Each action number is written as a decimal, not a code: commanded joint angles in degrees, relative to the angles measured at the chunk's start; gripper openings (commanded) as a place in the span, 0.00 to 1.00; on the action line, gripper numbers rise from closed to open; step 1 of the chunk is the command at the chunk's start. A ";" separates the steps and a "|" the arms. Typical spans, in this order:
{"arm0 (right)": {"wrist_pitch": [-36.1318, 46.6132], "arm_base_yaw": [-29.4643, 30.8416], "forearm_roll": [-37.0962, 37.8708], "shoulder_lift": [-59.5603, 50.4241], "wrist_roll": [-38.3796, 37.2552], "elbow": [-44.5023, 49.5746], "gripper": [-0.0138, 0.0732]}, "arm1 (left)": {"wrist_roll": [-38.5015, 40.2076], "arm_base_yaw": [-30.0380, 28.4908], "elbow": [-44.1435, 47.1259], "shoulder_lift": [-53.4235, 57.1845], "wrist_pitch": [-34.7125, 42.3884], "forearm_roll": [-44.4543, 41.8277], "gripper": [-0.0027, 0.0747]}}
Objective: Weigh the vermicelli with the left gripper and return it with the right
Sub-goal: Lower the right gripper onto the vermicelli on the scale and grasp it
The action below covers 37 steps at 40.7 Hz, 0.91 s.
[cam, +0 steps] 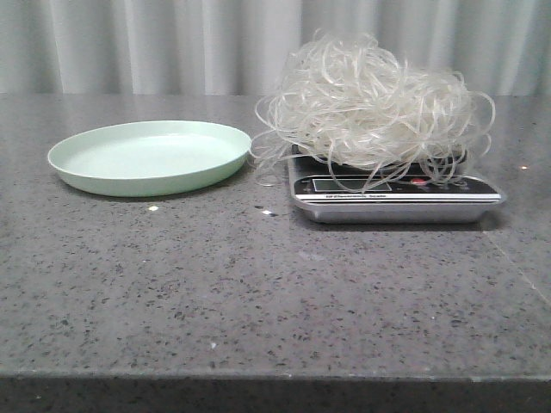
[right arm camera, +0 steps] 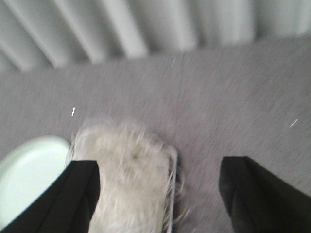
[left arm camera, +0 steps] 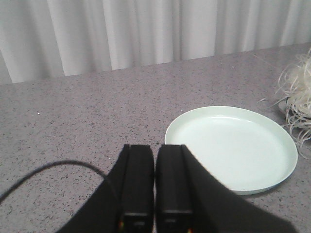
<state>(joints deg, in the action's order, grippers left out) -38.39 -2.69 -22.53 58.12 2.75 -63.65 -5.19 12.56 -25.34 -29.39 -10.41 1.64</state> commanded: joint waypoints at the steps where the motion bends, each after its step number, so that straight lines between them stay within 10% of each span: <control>1: -1.26 -1.66 -4.38 3.42 3.56 -2.27 0.86 | 0.65 -0.12 -1.62 -0.06 4.81 0.65 0.21; 37: -0.18 -11.45 -7.77 25.97 8.82 -2.30 0.85 | 0.65 -0.12 -1.62 -0.06 4.81 0.65 0.21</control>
<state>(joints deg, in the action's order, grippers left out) -40.88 -14.09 -28.97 85.28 10.74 -63.86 -5.19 12.56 -25.34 -29.39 -10.41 1.64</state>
